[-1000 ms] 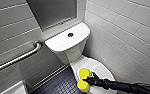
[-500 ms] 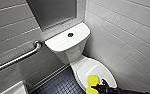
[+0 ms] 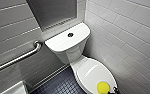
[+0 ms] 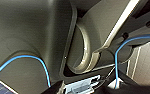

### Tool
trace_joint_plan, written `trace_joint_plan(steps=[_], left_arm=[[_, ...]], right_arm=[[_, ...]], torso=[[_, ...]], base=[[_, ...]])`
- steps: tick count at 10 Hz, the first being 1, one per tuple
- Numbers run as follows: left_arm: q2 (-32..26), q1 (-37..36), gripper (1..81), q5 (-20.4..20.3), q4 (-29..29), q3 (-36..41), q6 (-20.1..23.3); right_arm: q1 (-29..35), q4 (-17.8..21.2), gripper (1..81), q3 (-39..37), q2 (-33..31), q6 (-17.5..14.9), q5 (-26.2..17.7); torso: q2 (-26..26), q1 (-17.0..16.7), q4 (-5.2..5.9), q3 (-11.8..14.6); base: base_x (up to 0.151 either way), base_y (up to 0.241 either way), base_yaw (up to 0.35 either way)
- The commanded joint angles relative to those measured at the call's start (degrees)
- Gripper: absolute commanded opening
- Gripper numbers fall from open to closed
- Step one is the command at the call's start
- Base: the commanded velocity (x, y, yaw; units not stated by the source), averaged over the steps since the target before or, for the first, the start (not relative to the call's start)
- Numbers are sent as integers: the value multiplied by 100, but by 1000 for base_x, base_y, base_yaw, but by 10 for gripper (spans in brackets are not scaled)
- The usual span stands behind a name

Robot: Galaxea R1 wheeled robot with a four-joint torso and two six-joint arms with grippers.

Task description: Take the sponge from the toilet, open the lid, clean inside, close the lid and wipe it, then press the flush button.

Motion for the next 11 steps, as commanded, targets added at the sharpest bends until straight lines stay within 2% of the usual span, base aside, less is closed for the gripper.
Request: trace_joint_plan(steps=[1,5,7,9,11], left_arm=[[-16,135,811,457,-47,146,24],[-25,135,811,457,-30,146,24],[-78,135,811,449,-30,146,24],[-87,118,811,449,-30,146,24],[-95,109,811,449,-21,146,33]], right_arm=[[-320,14,10,314,-857,34,62],[-1233,14,10,375,-1736,34,782],[-1927,-30,10,498,-2000,25,897],[-2727,-47,10,175,-1817,-36,914],[-3404,-206,10,-266,-1323,-54,905]], torso=[[0,0,0,0],[0,0,0,0],[-2,0,0,0],[-2,0,0,0],[-2,0,0,0]], base=[[0,0,0],[0,0,0],[0,0,0],[0,0,0],[0,0,0]])
